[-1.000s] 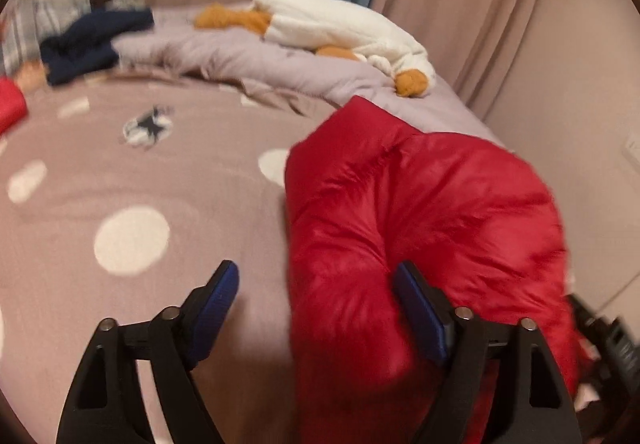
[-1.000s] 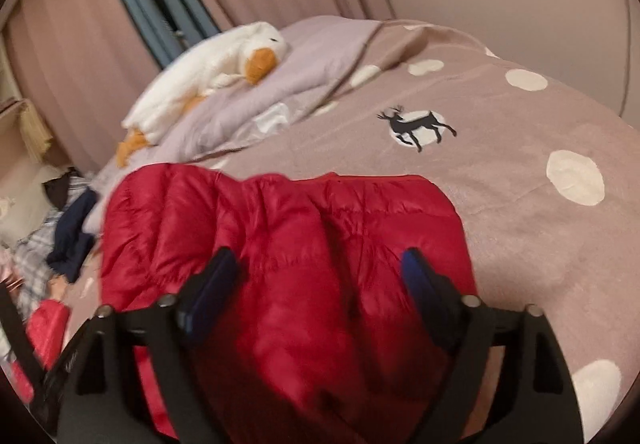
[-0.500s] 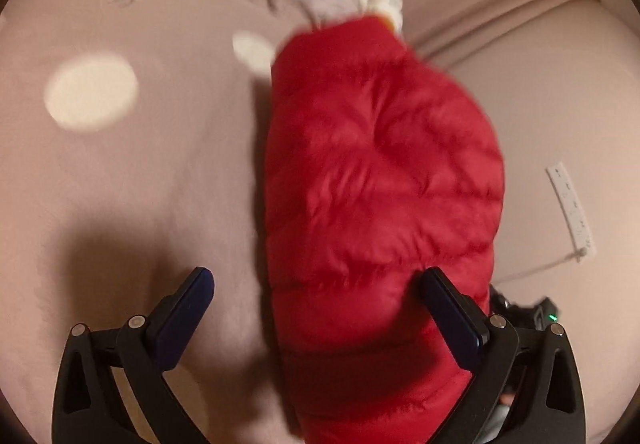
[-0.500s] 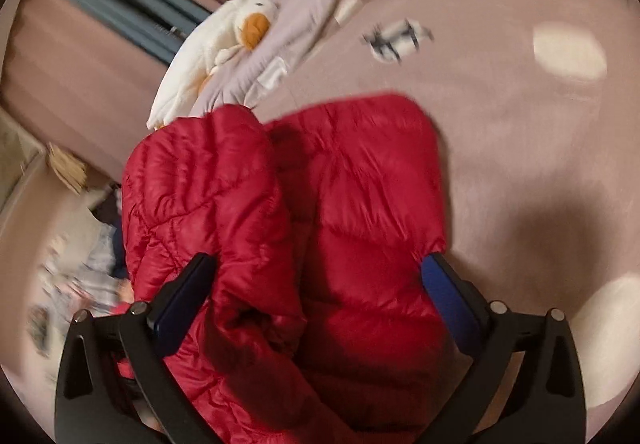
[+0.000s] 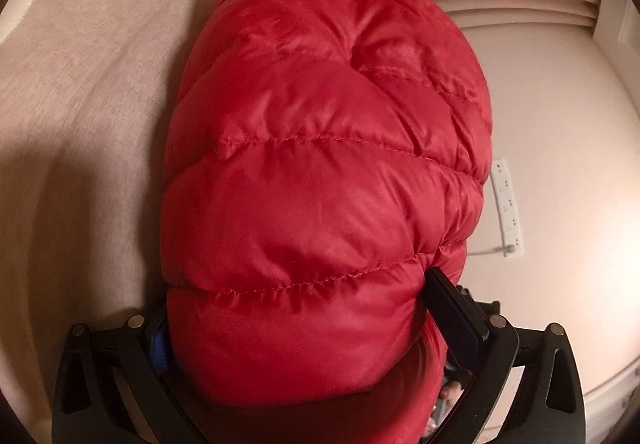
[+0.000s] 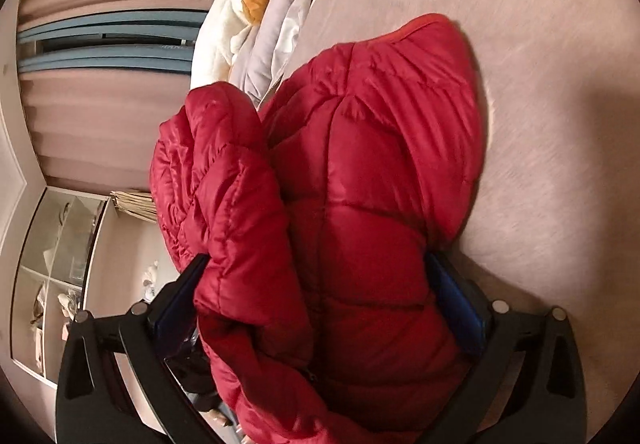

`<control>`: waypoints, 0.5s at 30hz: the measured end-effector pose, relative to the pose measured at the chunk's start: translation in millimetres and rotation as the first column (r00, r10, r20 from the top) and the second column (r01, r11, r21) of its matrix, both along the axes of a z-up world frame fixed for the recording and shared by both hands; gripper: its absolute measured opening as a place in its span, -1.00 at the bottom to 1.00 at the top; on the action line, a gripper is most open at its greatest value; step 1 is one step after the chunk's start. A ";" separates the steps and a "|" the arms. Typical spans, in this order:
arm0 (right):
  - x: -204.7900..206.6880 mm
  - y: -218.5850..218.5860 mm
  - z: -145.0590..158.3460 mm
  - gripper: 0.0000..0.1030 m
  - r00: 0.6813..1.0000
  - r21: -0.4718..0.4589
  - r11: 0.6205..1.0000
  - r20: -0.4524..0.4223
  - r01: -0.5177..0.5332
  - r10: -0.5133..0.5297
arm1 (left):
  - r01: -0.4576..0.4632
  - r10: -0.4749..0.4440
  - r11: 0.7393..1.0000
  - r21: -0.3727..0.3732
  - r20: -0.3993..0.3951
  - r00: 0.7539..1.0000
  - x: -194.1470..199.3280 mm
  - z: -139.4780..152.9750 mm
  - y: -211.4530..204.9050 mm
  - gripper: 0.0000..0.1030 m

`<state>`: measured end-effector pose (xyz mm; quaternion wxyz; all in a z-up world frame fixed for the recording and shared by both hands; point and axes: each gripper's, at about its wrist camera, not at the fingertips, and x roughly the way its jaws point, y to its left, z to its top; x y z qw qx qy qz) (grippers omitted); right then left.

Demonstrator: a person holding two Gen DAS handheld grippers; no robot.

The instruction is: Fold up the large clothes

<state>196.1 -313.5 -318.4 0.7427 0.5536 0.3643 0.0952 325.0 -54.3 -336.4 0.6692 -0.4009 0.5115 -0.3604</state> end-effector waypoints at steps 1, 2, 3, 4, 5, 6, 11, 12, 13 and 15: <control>1.5 4.4 2.6 1.00 1.000 -0.014 1.000 -0.002 -0.014 0.014 | 0.009 -0.009 1.000 -0.005 -0.006 1.000 2.2 -1.1 -0.5 0.98; 2.5 7.5 4.3 1.00 1.000 -0.026 0.999 -0.004 -0.025 0.025 | 0.013 -0.013 1.000 -0.006 -0.005 1.000 3.2 -1.8 -1.2 0.98; 6.3 7.8 4.9 1.00 1.000 -0.031 0.999 -0.004 -0.030 0.030 | 0.010 -0.010 1.000 -0.007 -0.002 1.000 3.8 -2.5 -1.8 0.98; 10.4 12.5 5.2 1.00 0.999 -0.047 0.998 -0.006 -0.046 0.046 | -0.004 0.004 1.000 -0.003 0.002 1.000 3.2 -2.7 -2.8 0.98; 13.3 14.4 5.7 1.00 0.998 -0.065 0.996 -0.012 -0.061 0.060 | -0.010 0.010 1.000 0.000 0.006 1.000 2.9 -1.8 -3.9 0.98; 17.0 14.7 6.7 1.00 0.998 -0.073 0.995 -0.017 -0.069 0.068 | -0.015 0.015 1.000 0.010 0.012 1.000 2.1 -1.0 -6.3 0.98; 22.6 10.4 7.1 1.00 0.995 -0.061 0.993 -0.013 -0.102 0.102 | -0.013 0.012 0.999 0.031 0.027 1.000 -2.5 0.9 -17.4 0.98; 24.6 12.5 7.9 1.00 0.993 -0.079 0.990 -0.006 -0.116 0.116 | -0.012 0.011 0.999 0.040 0.030 1.000 -4.5 -1.4 -19.5 0.98; 27.4 14.5 7.7 1.00 0.991 -0.097 0.987 0.002 -0.130 0.130 | -0.013 0.012 0.999 0.051 0.034 0.999 -4.1 -1.3 -22.9 0.98; 31.8 18.0 7.5 1.00 0.992 -0.121 0.985 0.010 -0.125 0.127 | -0.014 0.011 0.997 0.070 0.050 0.999 -6.6 3.3 -29.0 0.98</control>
